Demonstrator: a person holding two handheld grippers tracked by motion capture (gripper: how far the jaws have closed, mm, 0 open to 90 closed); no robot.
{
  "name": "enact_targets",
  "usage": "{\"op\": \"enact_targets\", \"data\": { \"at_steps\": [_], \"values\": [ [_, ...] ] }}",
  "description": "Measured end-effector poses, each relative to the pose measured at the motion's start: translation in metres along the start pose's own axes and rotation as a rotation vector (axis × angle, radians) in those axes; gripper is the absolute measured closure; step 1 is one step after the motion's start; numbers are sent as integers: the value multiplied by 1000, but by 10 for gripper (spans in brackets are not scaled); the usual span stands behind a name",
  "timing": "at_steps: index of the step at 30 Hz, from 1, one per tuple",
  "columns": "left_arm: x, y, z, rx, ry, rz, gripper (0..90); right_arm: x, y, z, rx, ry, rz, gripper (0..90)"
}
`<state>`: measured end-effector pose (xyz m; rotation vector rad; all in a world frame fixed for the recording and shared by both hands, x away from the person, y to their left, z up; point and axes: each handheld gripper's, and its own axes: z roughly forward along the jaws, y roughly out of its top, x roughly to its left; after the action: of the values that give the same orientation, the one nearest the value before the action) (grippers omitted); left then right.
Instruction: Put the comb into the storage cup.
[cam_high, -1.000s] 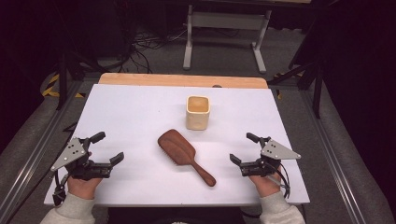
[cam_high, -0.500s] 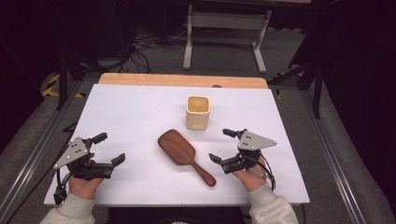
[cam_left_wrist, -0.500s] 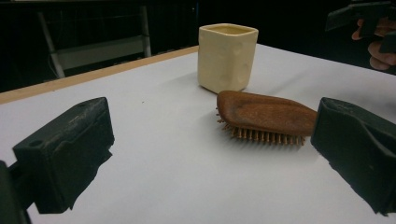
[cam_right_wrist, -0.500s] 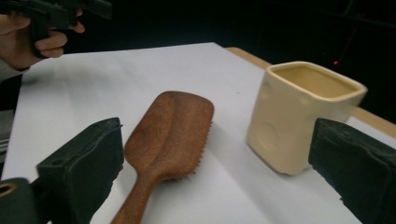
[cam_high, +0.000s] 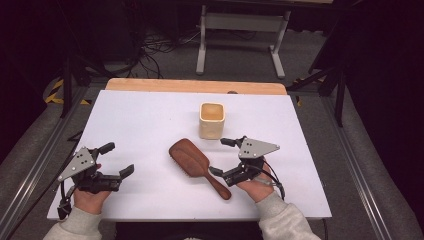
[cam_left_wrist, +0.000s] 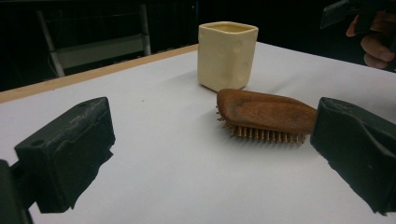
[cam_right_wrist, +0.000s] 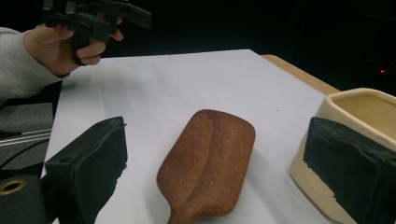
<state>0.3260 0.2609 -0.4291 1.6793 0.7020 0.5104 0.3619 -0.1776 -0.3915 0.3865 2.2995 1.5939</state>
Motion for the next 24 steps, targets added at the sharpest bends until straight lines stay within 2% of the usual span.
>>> {"op": "enact_targets", "data": {
  "at_steps": [4, 11, 14, 17, 19, 22, 24],
  "values": [
    [0, 0, 0, 6, -2, 4, 6, 2, 2, 6, 30, 29, -15, 78],
    [0, 0, 1, 9, -5, 6, 6, 2, 6, 11, 92, 92, -17, 165],
    [-1, -1, 1, 8, -4, 6, 6, 2, 7, 12, 125, 138, -19, 268],
    [-1, -1, 2, 12, -4, 9, 7, 3, 8, 12, 165, 175, -35, 433],
    [-1, -1, 2, 13, -5, 11, 8, 4, 7, 13, 201, 184, -26, 601],
    [-1, -1, 2, 10, -6, 12, 9, 6, 7, 15, 256, 197, -50, 833],
    [-1, -1, 2, 12, -6, 13, 9, 8, 7, 16, 284, 210, -62, 891]
  ]
}}
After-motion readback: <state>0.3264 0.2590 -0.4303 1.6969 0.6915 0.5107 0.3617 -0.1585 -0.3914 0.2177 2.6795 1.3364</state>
